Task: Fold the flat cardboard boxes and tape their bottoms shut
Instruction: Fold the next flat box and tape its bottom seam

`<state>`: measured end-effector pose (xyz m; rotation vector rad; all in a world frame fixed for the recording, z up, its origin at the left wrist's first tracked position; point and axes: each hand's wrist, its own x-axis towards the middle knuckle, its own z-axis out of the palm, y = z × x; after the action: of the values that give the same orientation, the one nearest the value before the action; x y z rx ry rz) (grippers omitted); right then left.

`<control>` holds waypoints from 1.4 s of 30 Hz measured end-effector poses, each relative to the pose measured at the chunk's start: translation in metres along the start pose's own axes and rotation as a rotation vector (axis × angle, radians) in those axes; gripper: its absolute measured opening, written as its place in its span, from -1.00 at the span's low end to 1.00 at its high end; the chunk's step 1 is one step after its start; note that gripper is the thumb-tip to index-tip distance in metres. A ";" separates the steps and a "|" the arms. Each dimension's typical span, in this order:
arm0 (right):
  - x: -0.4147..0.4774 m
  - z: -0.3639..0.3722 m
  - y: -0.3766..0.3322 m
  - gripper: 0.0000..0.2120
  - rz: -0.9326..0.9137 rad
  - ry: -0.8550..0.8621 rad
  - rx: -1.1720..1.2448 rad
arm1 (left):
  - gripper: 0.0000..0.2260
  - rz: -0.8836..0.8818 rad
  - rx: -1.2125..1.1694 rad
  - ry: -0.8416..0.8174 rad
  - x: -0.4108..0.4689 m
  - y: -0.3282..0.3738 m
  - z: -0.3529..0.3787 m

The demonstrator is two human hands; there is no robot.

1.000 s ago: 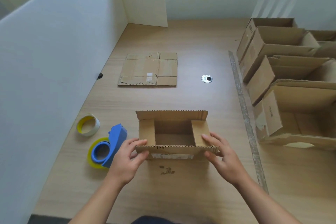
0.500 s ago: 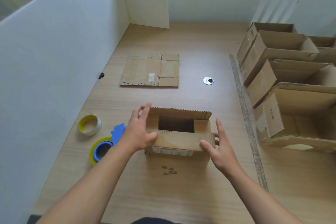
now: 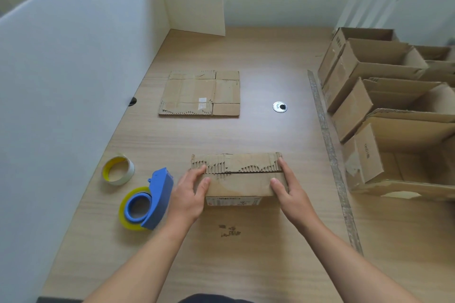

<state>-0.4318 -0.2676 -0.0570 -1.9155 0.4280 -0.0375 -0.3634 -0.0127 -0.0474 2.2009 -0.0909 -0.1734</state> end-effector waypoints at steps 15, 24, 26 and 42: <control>-0.002 -0.019 -0.013 -0.48 -0.042 0.133 -0.129 | -0.74 -0.050 -0.155 -0.084 -0.015 0.005 0.021; 0.012 -0.038 -0.015 -0.51 0.025 0.117 -0.201 | -0.71 -0.112 -0.120 -0.214 0.015 0.019 0.033; 0.015 -0.046 -0.014 -0.51 0.043 0.133 -0.194 | -0.70 -0.108 -0.100 -0.266 0.009 0.019 0.044; -0.002 0.017 0.022 -0.55 0.039 -0.011 -0.283 | -0.70 -0.072 0.174 -0.084 -0.006 -0.026 0.010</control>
<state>-0.4362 -0.2588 -0.0833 -2.1831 0.4838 0.0621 -0.3712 -0.0045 -0.0733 2.3723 -0.0757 -0.3083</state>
